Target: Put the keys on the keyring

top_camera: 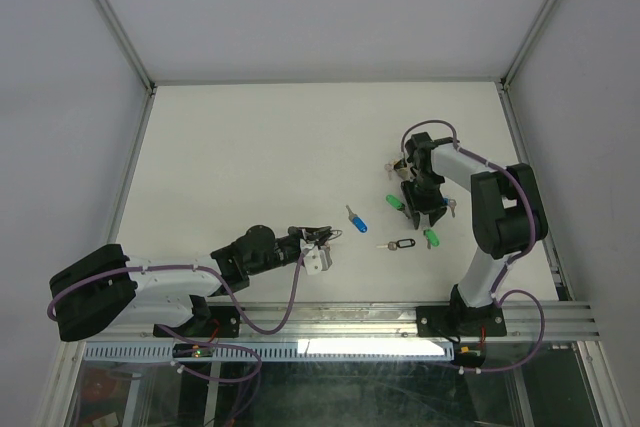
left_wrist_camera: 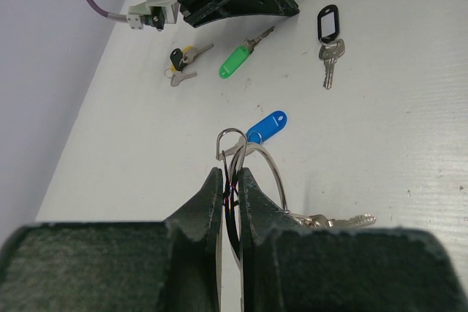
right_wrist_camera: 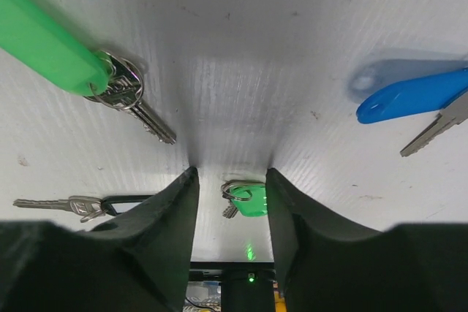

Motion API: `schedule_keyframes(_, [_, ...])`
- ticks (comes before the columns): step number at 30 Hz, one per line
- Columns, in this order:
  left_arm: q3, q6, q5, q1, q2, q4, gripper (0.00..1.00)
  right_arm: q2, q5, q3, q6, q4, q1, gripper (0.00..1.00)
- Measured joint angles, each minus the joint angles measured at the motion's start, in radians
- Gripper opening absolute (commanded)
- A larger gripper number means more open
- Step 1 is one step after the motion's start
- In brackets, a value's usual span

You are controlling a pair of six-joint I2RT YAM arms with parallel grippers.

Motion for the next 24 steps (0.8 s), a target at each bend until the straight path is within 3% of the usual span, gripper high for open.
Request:
schedule_keyframes(12, [0.0, 0.0, 0.019, 0.0, 0.0, -0.001, 0.0, -0.011, 0.012, 0.0, 0.024, -0.019, 0.0, 0.39])
schedule_keyframes(24, [0.0, 0.0, 0.023, 0.0, 0.0, -0.003, 0.0, -0.014, 0.036, -0.006, 0.048, -0.031, 0.0, 0.44])
